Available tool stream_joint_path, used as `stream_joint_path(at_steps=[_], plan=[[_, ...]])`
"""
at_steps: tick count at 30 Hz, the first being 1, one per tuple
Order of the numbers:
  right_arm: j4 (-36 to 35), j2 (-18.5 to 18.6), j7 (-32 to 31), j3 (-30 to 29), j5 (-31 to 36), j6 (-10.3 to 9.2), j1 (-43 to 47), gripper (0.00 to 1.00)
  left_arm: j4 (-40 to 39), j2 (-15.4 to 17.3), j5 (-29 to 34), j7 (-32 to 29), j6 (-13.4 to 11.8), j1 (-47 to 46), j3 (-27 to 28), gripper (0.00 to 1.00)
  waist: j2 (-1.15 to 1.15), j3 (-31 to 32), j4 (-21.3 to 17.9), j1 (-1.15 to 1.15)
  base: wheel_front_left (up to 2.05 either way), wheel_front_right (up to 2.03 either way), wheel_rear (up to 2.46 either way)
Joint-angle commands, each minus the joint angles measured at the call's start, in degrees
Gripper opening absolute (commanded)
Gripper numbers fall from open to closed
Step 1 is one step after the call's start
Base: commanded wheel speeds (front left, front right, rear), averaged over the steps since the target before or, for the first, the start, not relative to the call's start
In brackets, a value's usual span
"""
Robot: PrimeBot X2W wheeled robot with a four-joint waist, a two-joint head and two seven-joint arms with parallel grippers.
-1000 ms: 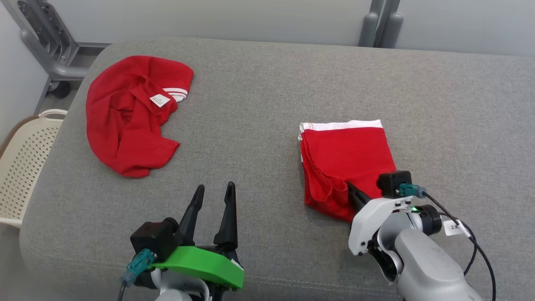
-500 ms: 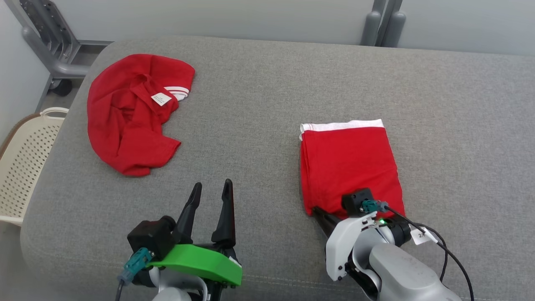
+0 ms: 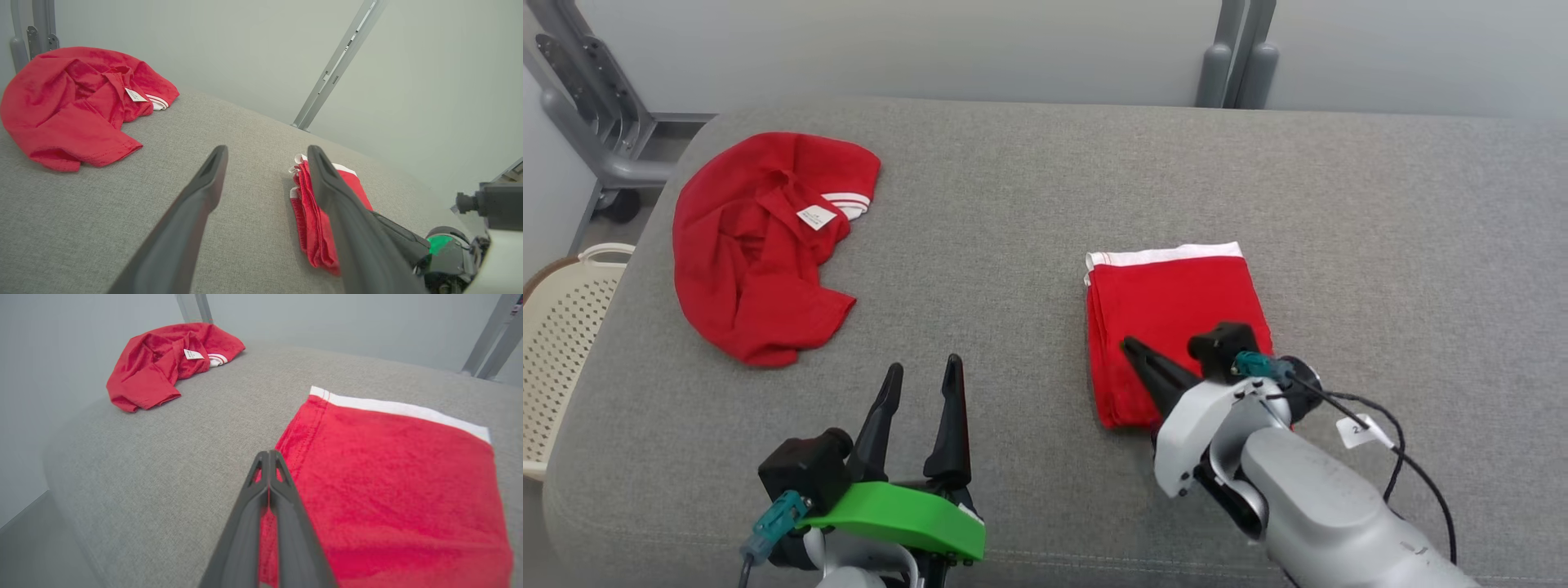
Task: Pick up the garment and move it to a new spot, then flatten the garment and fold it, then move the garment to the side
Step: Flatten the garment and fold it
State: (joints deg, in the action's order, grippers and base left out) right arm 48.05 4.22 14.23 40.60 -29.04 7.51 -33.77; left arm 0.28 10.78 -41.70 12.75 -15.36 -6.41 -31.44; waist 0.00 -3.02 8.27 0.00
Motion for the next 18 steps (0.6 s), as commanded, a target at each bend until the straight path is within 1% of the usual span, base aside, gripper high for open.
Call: stream_joint_path(at_steps=[1, 4, 8, 10, 11, 15, 18], plan=[[-1.22, 1.56, 0.49, -1.82, 0.47, -0.04, -0.37, 1.00, -0.24, 0.42, -0.07, 0.32, -0.34, 0.91, 0.13, 1.00, 0.00, 1.04, -0.95, 0.00, 0.00, 0.00, 0.00], [-2.86, 3.27, 0.50, -5.16, 0.99, -0.04, -0.19, 1.00, -0.47, 0.55, -0.05, 0.29, -0.35, 1.14, -0.08, 1.00, 0.00, 1.56, -1.19, 0.00, 0.00, 0.00, 0.00], [-3.26, 6.53, -1.46, -9.21, 2.53, -0.04, -0.22, 1.00, -0.62, 0.74, 0.72, 0.23, -0.56, 1.32, -0.73, 1.00, 0.00, 1.86, -0.78, 0.00, 0.00, 0.00, 0.00], [-3.06, 7.66, -3.09, -11.31, 2.57, -0.04, 0.00, 1.00, -0.73, 0.84, 0.84, 0.18, -0.63, 1.33, -0.83, 1.00, 0.00, 1.80, -0.33, 0.00, 0.00, 0.00, 0.00], [-3.06, 7.66, -3.09, -11.31, 2.57, -0.04, 0.00, 1.00, -0.73, 0.84, 0.84, 0.18, -0.63, 1.33, -0.83, 1.00, 0.00, 1.80, -0.33, 0.00, 0.00, 0.00, 0.00], [-1.42, 10.39, -9.53, -14.23, 1.54, -0.05, 0.39, 1.00, -0.89, 1.14, 1.28, 0.13, -0.74, 1.16, -1.29, 1.00, 0.00, 1.11, 0.92, 0.00, 0.00, 0.00, 0.00], [-0.65, 11.64, -14.75, -15.66, -0.63, -0.04, -0.20, 1.00, -1.02, 1.20, 1.57, 0.14, -0.80, 0.79, -1.48, 1.00, 0.00, 0.23, 1.92, 0.00, 0.00, 0.00, 0.00]])
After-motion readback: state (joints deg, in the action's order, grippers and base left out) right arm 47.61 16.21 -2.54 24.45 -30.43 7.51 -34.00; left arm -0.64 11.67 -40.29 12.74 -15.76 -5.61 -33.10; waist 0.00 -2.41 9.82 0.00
